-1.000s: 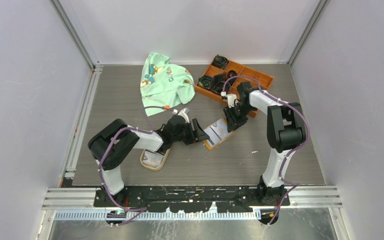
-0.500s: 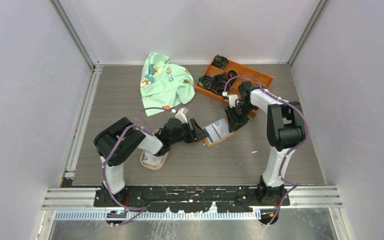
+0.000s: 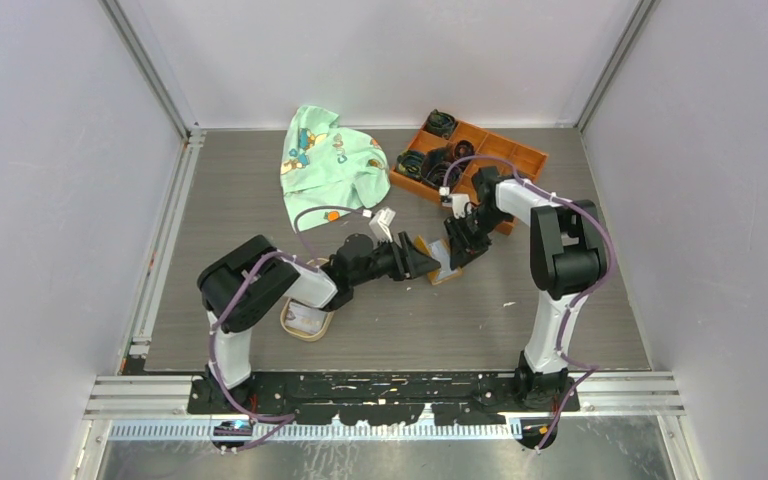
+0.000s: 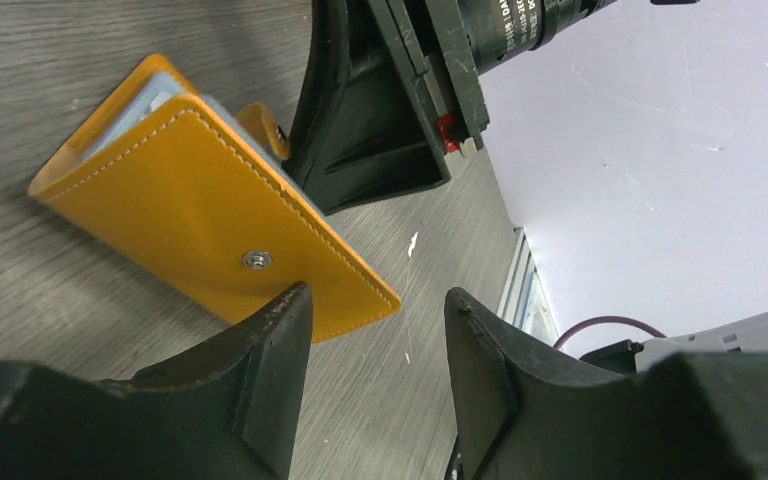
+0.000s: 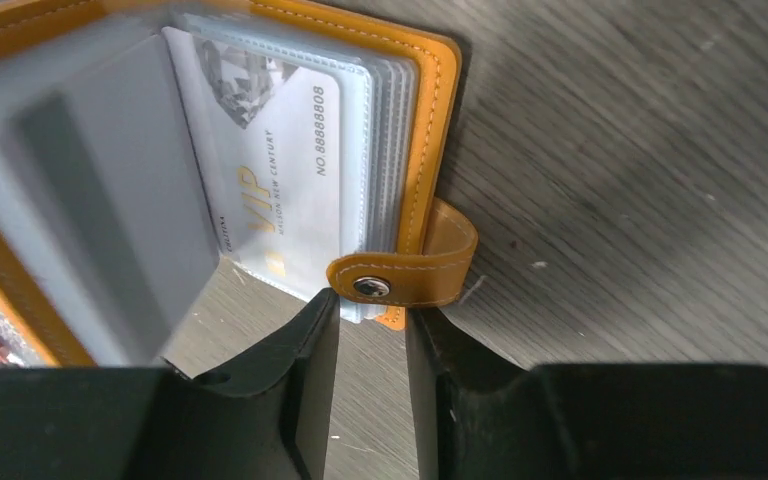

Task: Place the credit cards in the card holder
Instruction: Close the card holder at the center of the board.

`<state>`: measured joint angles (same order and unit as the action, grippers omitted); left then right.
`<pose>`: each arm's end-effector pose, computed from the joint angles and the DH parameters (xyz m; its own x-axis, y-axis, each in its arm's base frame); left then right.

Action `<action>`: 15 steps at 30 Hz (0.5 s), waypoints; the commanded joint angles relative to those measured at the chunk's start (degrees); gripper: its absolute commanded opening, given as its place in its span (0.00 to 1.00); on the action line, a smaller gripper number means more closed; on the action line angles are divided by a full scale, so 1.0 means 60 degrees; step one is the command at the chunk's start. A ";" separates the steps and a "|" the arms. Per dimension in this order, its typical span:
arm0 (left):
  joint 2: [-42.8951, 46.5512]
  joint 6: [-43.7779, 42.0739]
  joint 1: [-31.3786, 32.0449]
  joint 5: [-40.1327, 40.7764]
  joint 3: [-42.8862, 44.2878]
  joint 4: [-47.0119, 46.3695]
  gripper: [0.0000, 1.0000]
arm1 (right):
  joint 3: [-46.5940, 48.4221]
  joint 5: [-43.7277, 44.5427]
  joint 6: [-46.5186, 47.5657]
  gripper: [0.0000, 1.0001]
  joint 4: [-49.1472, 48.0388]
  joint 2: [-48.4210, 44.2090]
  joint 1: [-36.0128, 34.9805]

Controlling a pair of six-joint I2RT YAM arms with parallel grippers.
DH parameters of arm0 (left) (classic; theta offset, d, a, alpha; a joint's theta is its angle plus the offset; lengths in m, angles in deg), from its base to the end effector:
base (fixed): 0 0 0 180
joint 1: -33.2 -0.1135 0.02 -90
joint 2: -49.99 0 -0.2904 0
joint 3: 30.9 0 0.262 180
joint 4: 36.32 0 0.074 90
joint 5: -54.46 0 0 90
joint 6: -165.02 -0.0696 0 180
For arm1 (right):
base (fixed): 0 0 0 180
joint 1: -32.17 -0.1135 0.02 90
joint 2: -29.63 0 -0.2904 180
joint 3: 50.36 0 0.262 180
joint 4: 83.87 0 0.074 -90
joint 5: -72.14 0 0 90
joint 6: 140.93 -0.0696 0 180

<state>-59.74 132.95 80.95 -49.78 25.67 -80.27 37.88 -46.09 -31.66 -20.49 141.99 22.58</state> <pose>0.2662 -0.3185 0.1545 -0.8035 -0.3370 -0.4907 0.3764 0.3510 -0.8574 0.3648 0.0950 0.1398 -0.8747 -0.4427 -0.1971 -0.4829 0.7619 0.4317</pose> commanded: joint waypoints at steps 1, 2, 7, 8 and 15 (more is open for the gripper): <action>-0.0395 -0.0255 0.0054 -0.0260 0.0641 -0.0548 0.52 | 0.0028 -0.0631 -0.0053 0.35 0.0130 0.0165 -0.0250; -0.0506 -0.0251 0.0055 -0.0261 0.0712 -0.0508 0.52 | 0.0045 -0.0762 -0.0064 0.35 0.0142 0.0148 -0.0285; -0.0883 -0.0368 0.0057 0.0008 0.0952 -0.0049 0.48 | 0.0157 -0.0279 -0.0011 0.37 0.0094 -0.0641 -0.0249; -0.0942 -0.0419 0.0041 0.0074 0.0994 0.0076 0.45 | 0.0099 -0.0002 0.0007 0.39 -0.0040 -0.0932 -0.0217; -0.0986 -0.0842 -0.0043 0.0231 0.1385 0.0980 0.33 | -0.0568 0.0799 0.0536 0.43 -0.0899 -0.2555 0.0103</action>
<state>-66.03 131.11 81.08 -49.65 31.64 -76.49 35.91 -43.64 -30.92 -21.99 133.79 22.21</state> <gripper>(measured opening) 0.345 0.422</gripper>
